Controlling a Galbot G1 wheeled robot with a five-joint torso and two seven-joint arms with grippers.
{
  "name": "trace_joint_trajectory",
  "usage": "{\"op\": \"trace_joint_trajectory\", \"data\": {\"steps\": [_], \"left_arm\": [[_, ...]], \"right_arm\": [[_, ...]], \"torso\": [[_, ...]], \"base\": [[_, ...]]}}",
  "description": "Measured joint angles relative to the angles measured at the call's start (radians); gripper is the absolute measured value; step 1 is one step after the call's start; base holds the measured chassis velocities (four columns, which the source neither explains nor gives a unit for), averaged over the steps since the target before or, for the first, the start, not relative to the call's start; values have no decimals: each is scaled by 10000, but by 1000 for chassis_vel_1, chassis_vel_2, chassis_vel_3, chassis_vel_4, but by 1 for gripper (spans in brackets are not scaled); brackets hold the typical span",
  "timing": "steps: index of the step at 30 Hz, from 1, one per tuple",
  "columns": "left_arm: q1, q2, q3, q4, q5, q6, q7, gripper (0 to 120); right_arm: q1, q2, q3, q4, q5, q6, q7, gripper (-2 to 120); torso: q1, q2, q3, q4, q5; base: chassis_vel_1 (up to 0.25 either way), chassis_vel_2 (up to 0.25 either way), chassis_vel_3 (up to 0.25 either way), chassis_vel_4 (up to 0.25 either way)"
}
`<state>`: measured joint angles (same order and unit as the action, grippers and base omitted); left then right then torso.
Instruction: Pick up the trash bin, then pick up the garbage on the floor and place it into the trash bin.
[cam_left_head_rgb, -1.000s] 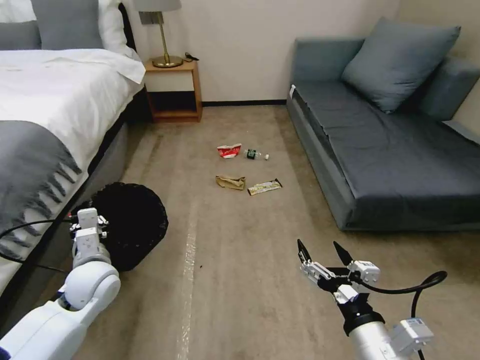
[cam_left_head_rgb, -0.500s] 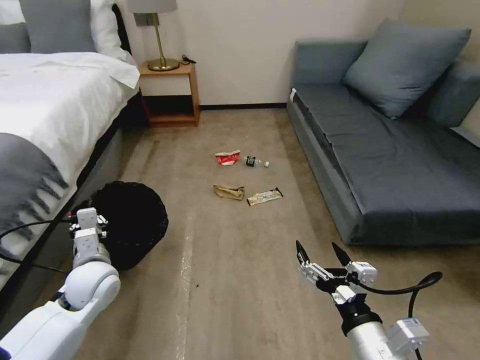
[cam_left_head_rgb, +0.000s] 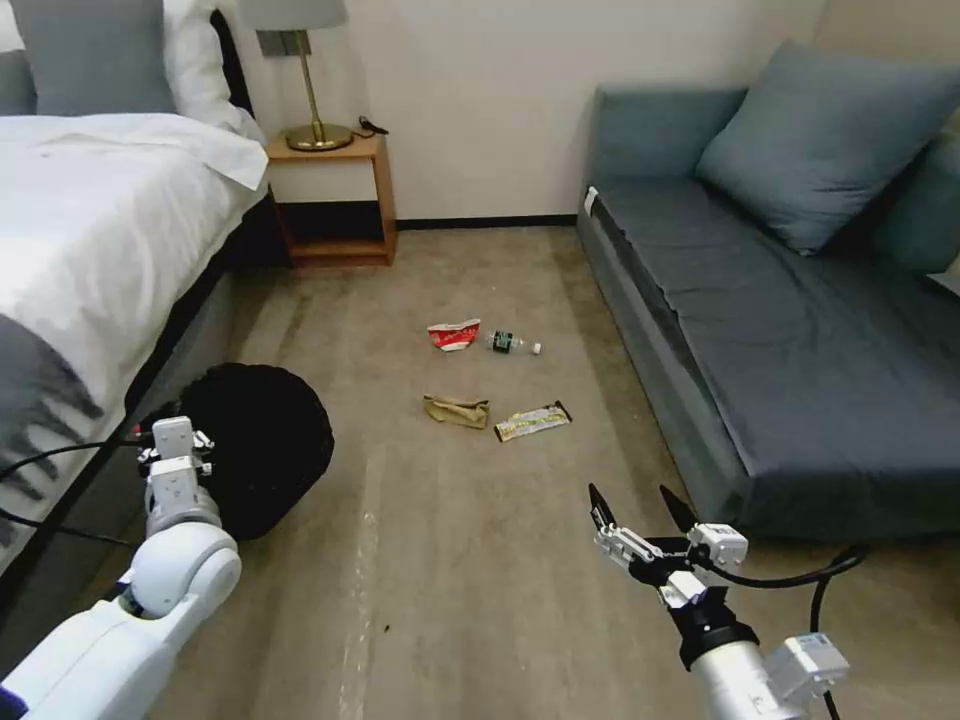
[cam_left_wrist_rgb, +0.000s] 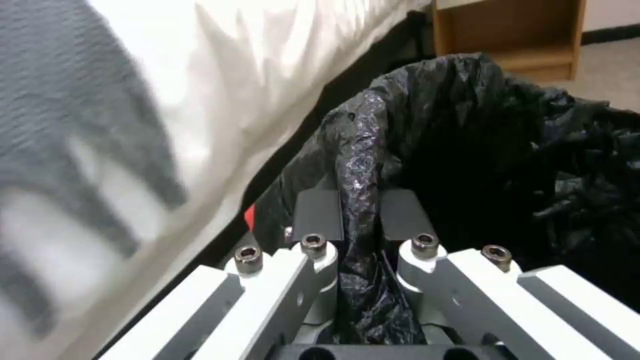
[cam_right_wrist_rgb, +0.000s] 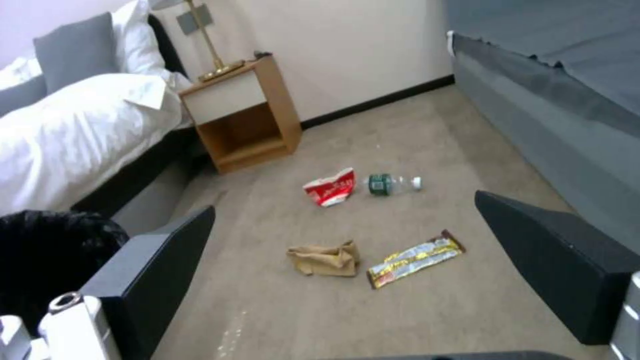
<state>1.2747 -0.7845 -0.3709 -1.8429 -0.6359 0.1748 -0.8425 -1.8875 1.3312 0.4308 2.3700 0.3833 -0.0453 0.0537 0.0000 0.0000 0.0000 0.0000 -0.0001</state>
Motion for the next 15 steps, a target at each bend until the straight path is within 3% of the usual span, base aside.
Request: {"op": "trace_joint_trajectory", "data": {"steps": [15], "left_arm": [[-52, -16, 23, 92, -4, -82, 1, 7]], "right_arm": [[112, -46, -53, -199, -212, 54, -60, 100]], "torso": [[0, 0, 0, 0, 1]], "base": [[-156, 161, 158, -165]]}}
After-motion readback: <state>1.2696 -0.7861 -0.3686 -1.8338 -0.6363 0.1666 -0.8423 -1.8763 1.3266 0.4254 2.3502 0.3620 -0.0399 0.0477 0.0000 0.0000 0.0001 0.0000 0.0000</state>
